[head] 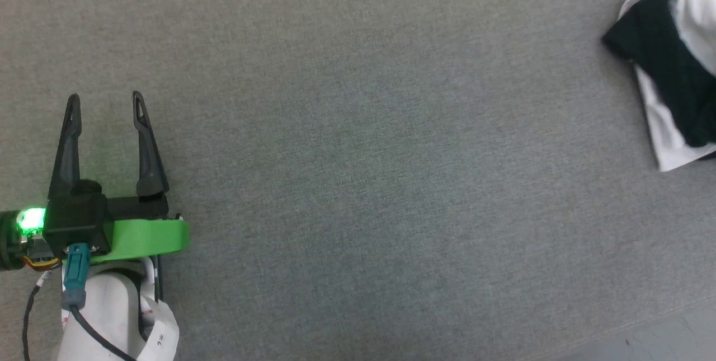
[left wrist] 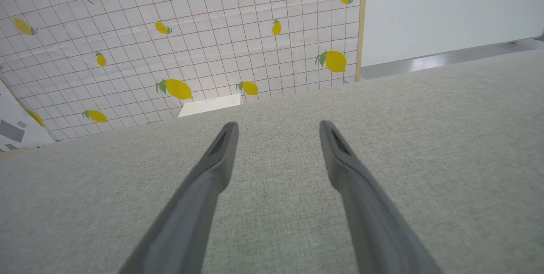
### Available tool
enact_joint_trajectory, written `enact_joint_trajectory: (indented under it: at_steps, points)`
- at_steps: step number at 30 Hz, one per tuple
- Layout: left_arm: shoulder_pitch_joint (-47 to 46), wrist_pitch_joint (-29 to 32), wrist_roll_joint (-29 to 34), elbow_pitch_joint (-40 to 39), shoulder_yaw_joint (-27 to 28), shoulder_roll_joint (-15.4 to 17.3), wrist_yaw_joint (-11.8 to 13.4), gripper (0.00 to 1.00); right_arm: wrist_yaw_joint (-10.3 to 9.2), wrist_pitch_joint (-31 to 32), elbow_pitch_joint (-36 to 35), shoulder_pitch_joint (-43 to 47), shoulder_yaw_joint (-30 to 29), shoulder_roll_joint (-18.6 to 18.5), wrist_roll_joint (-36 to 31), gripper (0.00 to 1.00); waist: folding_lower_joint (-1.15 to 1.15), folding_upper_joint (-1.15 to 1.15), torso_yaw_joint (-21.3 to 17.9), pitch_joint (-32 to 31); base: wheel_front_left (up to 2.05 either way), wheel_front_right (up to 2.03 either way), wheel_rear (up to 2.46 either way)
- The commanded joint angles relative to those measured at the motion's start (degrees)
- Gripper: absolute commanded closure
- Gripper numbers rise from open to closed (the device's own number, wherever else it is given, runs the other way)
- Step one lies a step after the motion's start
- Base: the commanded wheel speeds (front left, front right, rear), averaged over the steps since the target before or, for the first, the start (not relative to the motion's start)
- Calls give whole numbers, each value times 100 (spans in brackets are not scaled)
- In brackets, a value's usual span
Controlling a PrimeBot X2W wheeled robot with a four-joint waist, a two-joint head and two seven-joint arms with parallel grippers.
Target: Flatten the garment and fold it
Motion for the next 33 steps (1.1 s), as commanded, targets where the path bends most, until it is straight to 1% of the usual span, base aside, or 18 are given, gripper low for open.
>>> enact_joint_trajectory:
  at_steps: [1, 3, 5, 7, 8, 11, 15, 18, 20, 23, 25, 28, 31, 33]
  points:
    - [-96, -28, 47, -58, 4, 49, 54, 0, -12, -100, 128, -143, -60, 78, -134, 100, -1, -1, 6, 173, 0, 0, 0]
    - [-101, -28, 47, -95, -13, 60, 73, 0, -12, -231, 314, -187, -90, 154, -299, 100, -1, -1, 8, 184, 0, 0, 0]
    - [-95, -28, 39, -82, -34, 61, 90, 0, -12, -345, 529, -191, -220, 299, -305, 100, -1, -1, 8, 123, 0, 0, 0]
    - [-76, -28, 15, -47, -54, 38, 113, 0, -12, -436, 731, -167, -349, 439, -295, 43, -1, -1, 15, -3, 0, 0, 0]
    - [-54, -28, -1, -15, -67, 19, 126, 0, -12, -566, 803, -183, -397, 447, -381, 0, -1, -1, 21, -94, 0, 0, 0]
    - [18, -28, -48, 71, -108, -58, 162, 0, -12, -994, 996, -233, -684, 466, -518, 0, -1, -1, 72, -396, 0, 0, 0]
    - [177, -28, -125, 194, -109, -166, 215, 0, -12, -1923, 1053, -357, -1135, 449, -1003, 0, -1, -1, 175, -842, 0, 0, 0]
    - [344, -28, -175, 266, -87, -229, 234, 0, -12, -2551, 888, -364, -1525, 654, -1336, 0, -1, -1, 295, -1160, 0, 0, 0]
    - [452, -28, -199, 302, -68, -266, 243, 0, -12, -2749, 651, -315, -1828, 832, -1512, 0, -1, -1, 384, -1334, 0, 0, 0]
    - [569, -28, -228, 332, -45, -317, 245, 0, -12, -2842, -46, -104, -2454, 1154, -1715, 0, -1, -1, 554, -1542, 0, 0, 0]
    - [621, -28, -239, 362, -44, -357, 244, 0, -12, -2847, -805, 254, -2866, 1410, -1859, 0, -1, -1, 678, -1675, 0, 0, 0]
    - [688, -28, -250, 384, -54, -408, 223, 0, -12, -2849, -1917, 949, -3493, 1970, -1932, 0, -1, -1, 867, -1847, 0, 0, 0]
    - [750, -28, -278, 437, -48, -462, 212, 0, -12, -2850, -2751, 1616, -3796, 2513, -2034, 0, -1, -1, 1029, -1977, 0, 0, 0]
    - [794, -28, -285, 453, -35, -478, 192, 0, -12, -2850, -3174, 2056, -3872, 2853, -2033, 0, -1, -1, 1122, -2040, 0, 0, 0]
